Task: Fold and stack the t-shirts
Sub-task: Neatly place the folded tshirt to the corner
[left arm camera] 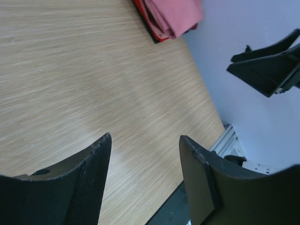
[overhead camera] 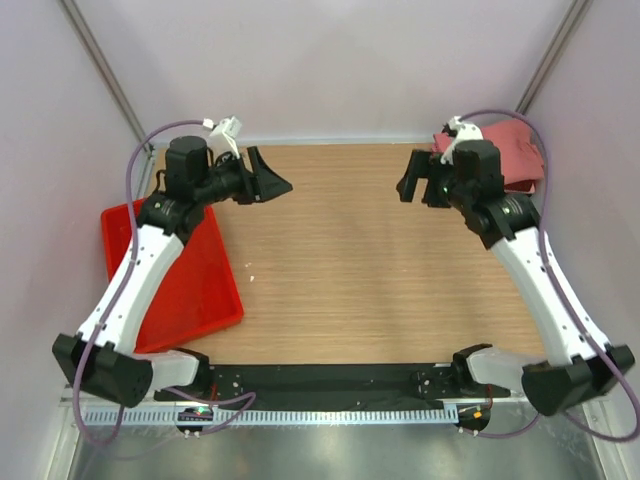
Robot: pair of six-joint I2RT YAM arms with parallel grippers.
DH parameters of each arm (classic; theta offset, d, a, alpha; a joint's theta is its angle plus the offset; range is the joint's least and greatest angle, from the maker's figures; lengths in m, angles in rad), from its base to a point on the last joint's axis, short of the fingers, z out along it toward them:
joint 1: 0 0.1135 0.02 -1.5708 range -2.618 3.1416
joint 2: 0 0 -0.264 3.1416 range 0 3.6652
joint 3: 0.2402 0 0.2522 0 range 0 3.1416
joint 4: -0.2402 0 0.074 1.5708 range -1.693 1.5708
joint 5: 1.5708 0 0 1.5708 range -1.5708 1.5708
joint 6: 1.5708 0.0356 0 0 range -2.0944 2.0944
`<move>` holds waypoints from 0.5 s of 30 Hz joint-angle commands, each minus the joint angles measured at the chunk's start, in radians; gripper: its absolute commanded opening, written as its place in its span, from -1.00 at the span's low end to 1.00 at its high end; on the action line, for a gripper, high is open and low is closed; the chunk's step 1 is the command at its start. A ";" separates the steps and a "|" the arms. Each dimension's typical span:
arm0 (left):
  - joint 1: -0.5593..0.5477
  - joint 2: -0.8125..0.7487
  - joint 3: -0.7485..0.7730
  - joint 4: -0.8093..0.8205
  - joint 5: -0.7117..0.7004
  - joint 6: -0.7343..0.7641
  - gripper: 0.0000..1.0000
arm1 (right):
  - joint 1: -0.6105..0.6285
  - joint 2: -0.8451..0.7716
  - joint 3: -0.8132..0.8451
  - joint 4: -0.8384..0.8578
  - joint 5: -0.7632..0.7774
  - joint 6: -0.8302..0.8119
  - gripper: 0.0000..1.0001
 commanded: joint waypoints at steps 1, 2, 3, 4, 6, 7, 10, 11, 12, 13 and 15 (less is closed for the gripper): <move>-0.032 -0.109 -0.072 0.086 0.074 0.008 0.25 | 0.003 -0.166 -0.094 -0.072 -0.119 0.154 1.00; -0.047 -0.152 -0.087 0.087 0.068 0.008 0.35 | 0.001 -0.187 -0.135 -0.081 -0.149 0.201 0.99; -0.059 -0.169 -0.104 0.091 0.070 0.011 0.76 | 0.001 -0.206 -0.155 -0.085 -0.168 0.224 0.99; -0.065 -0.189 -0.118 0.095 0.068 0.011 0.99 | 0.001 -0.228 -0.178 -0.080 -0.192 0.249 1.00; -0.100 -0.229 -0.158 0.095 0.053 0.005 0.99 | 0.003 -0.289 -0.243 -0.045 -0.250 0.318 0.99; -0.113 -0.238 -0.167 0.095 0.047 0.002 1.00 | 0.001 -0.311 -0.264 -0.028 -0.261 0.335 0.99; -0.156 -0.281 -0.213 0.098 0.004 -0.009 0.99 | 0.003 -0.388 -0.327 0.007 -0.260 0.362 0.99; -0.160 -0.293 -0.224 0.098 -0.010 -0.019 1.00 | 0.003 -0.401 -0.335 0.006 -0.264 0.362 1.00; -0.162 -0.309 -0.240 0.098 -0.019 -0.021 1.00 | 0.003 -0.415 -0.329 0.000 -0.260 0.362 0.99; -0.162 -0.315 -0.247 0.098 -0.018 -0.023 0.99 | 0.003 -0.420 -0.321 -0.025 -0.252 0.361 0.99; -0.162 -0.324 -0.257 0.098 -0.016 -0.029 1.00 | 0.003 -0.426 -0.297 -0.043 -0.238 0.359 0.99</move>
